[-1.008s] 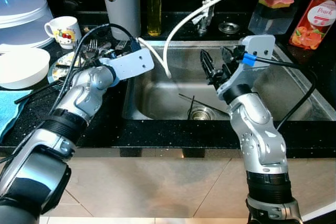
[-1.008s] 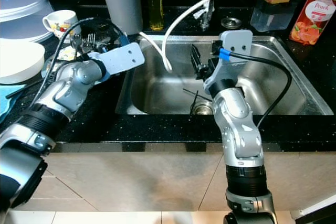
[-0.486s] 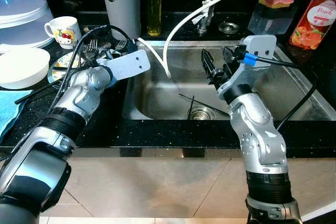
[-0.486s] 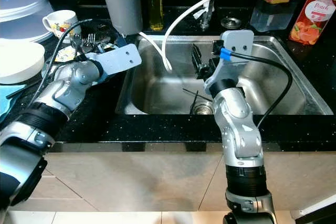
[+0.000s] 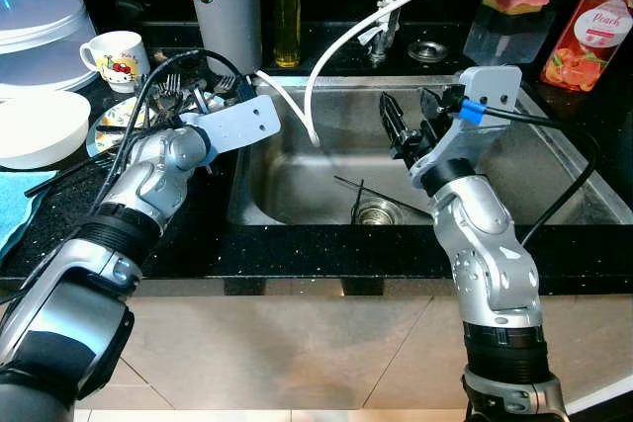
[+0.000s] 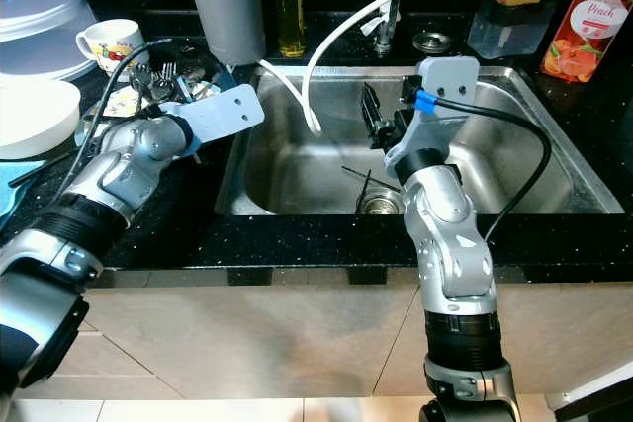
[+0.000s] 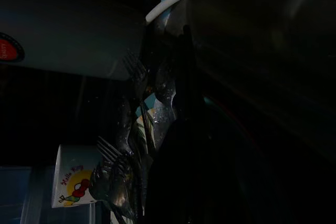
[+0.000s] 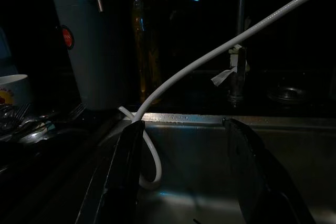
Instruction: Kitchen organization
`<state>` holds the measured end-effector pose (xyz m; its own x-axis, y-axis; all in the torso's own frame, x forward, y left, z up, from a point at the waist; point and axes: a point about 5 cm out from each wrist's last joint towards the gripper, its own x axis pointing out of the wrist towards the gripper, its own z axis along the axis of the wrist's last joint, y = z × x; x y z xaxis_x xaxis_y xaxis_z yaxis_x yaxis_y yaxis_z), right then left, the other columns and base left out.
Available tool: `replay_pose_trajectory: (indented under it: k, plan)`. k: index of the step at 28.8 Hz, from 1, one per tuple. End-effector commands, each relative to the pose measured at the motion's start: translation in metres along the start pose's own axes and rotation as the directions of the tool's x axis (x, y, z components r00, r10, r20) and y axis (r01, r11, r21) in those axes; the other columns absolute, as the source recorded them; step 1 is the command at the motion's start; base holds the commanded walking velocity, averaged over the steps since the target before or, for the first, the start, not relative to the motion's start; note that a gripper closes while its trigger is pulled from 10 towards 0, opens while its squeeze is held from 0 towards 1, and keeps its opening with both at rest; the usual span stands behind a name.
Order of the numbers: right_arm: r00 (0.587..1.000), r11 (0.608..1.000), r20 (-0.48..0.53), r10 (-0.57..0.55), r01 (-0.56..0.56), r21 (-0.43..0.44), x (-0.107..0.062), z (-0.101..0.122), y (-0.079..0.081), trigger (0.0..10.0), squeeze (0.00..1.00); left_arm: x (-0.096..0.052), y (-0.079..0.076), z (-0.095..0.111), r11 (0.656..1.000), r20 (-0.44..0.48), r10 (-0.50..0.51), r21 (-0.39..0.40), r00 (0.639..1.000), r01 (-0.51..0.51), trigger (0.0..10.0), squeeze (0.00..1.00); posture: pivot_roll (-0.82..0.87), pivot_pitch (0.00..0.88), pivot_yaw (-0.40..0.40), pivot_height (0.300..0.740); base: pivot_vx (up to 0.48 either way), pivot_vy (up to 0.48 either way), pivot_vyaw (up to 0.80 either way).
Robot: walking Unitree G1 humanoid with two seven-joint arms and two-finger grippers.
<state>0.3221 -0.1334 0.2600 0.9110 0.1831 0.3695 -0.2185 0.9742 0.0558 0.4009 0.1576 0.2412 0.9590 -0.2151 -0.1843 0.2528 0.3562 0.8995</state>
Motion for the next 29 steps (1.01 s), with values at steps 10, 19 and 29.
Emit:
replay_pose_trajectory:
  k: [10,19,29]
  plan:
    - [1.0,1.0,0.002,0.004,-0.004,0.019,0.001,-0.001,0.003,10.0,0.0,0.0,-0.014,0.003,0.994,0.012,-0.075,-0.084,0.997,0.076,10.0,0.89,0.05,0.096,0.032,0.74,0.0,0.0,0.0]
    - [1.0,1.0,0.003,0.002,-0.002,0.022,0.0,-0.001,0.003,10.0,0.0,0.0,-0.013,-0.009,0.994,-0.044,-0.071,-0.084,0.996,0.067,8.5,0.0,0.06,0.097,0.034,0.74,0.0,0.0,0.0]
    - [1.0,1.0,0.001,0.002,-0.002,0.026,0.0,-0.001,0.004,10.0,0.0,-0.002,-0.008,-0.026,0.995,-0.109,-0.036,-0.101,0.993,0.025,0.0,0.0,0.06,0.101,0.033,0.74,0.0,0.0,0.0]
